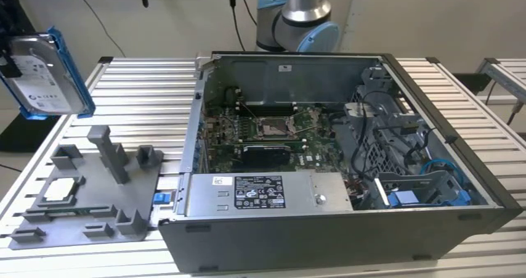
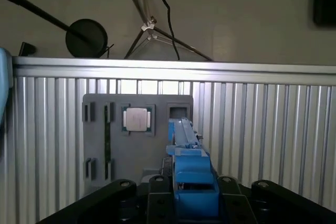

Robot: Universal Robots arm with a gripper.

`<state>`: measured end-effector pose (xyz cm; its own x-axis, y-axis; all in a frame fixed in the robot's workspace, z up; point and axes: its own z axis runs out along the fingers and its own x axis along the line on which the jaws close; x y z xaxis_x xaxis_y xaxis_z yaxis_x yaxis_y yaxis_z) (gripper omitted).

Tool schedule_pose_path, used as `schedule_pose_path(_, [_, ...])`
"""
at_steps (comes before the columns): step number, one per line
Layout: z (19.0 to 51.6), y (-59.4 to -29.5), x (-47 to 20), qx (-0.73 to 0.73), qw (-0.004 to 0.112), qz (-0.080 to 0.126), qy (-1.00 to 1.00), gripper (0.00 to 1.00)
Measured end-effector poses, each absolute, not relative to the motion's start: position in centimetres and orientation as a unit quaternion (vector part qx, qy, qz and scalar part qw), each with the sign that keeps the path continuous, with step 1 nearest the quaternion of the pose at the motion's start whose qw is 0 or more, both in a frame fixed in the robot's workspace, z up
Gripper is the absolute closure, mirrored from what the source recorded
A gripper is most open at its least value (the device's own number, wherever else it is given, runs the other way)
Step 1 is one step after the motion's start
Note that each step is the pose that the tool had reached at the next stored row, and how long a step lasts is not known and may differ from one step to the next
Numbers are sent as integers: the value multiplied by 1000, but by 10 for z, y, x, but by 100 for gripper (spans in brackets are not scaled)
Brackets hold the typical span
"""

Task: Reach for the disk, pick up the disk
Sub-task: 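Pick up the disk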

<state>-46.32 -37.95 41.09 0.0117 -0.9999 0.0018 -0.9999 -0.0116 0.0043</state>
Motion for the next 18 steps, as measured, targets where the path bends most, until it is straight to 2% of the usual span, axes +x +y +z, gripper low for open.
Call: schedule_pose_path(18, [475,-379,-463,711,3,0,-703,100])
